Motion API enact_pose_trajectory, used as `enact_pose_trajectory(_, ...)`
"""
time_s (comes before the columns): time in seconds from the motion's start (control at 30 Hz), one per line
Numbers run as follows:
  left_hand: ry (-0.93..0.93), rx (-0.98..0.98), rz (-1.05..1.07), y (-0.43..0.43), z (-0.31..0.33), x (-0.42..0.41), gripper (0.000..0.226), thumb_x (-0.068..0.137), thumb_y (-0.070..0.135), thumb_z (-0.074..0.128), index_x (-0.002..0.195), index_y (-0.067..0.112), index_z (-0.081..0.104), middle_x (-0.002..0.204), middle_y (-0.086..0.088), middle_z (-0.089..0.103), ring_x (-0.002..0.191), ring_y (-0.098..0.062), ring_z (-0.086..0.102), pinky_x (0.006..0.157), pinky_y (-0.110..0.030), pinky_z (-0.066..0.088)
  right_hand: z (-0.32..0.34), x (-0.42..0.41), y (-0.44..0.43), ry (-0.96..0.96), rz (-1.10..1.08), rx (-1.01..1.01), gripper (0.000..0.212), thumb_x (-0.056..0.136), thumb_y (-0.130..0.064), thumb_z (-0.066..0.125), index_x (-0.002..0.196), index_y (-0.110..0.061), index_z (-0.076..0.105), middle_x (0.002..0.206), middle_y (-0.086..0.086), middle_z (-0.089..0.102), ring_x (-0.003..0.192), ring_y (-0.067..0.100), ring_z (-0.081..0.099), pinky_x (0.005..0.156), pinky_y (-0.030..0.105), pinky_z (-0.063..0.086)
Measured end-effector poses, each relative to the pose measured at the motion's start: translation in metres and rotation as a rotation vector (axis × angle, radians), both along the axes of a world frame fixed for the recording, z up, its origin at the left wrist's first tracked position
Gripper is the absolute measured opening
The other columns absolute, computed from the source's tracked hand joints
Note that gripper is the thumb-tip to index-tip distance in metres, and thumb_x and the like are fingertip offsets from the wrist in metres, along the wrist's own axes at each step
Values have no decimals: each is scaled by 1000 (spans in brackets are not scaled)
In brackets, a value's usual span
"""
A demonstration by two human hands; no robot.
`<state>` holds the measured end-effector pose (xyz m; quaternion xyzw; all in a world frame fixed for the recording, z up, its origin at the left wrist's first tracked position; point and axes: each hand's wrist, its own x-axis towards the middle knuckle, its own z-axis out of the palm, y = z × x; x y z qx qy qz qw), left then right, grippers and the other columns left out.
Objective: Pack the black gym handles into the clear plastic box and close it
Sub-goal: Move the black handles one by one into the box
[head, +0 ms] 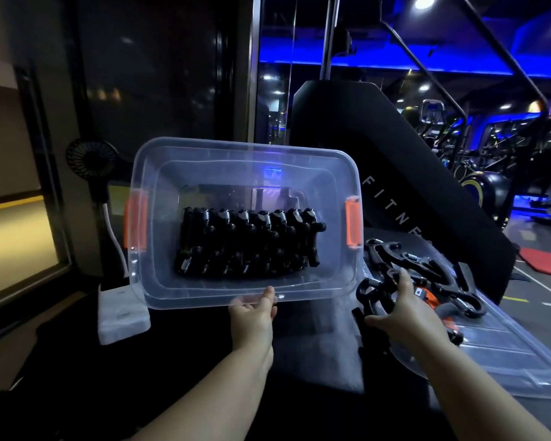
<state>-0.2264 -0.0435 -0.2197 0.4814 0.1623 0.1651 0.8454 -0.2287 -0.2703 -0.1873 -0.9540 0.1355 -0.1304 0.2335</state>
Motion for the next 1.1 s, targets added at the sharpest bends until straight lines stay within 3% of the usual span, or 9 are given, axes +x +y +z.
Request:
enact_pose_trajectory(0.17,24,0,7,4,-3,-6,30,82,13,73,99,8,49,93,-15,68,80,-18,66,76,-28,50,-7,-11,2,-93,-24,46,121,70,-40,80,152,-20,-7,126,15,60,110,34,58,75,34,41)
enact_pose_trajectory(0.37,-4,-67,-2,8,1,-10,37,87,9,66,114,6,41,98,-20,68,80,-17,66,67,-23,51,-8,-24,7,-138,-17,59,113,72,-37,79,150,-25,-2,119,17,62,103,36,60,70,37,40)
enact_pose_trajectory(0.57,-36,-71,-7,12,5,-15,13,96,14,52,102,10,41,82,-14,69,86,-23,67,69,-28,53,-5,-32,12,-163,-20,97,111,73,-31,80,150,-29,0,118,17,63,95,36,62,65,35,38)
enact_pose_trajectory(0.73,-7,-42,73,20,1,-14,13,96,16,51,103,9,43,97,-17,64,87,-18,64,69,-24,50,-5,-40,19,-176,-41,112,117,73,-32,79,151,-29,-8,118,20,62,100,38,61,67,35,38)
enact_pose_trajectory(0.9,-41,-29,87,27,1,-14,20,96,13,52,112,4,44,93,-15,64,83,-17,64,67,-24,50,-1,-45,18,-169,-45,148,105,77,-32,75,150,-31,-1,102,18,64,91,37,62,65,35,38)
enact_pose_trajectory(1.1,-79,-47,56,33,3,-17,10,99,18,45,104,9,47,84,-10,67,86,-20,66,69,-28,50,7,-38,20,-216,1,220,62,92,-48,51,144,-34,19,60,-1,58,59,19,49,56,33,34)
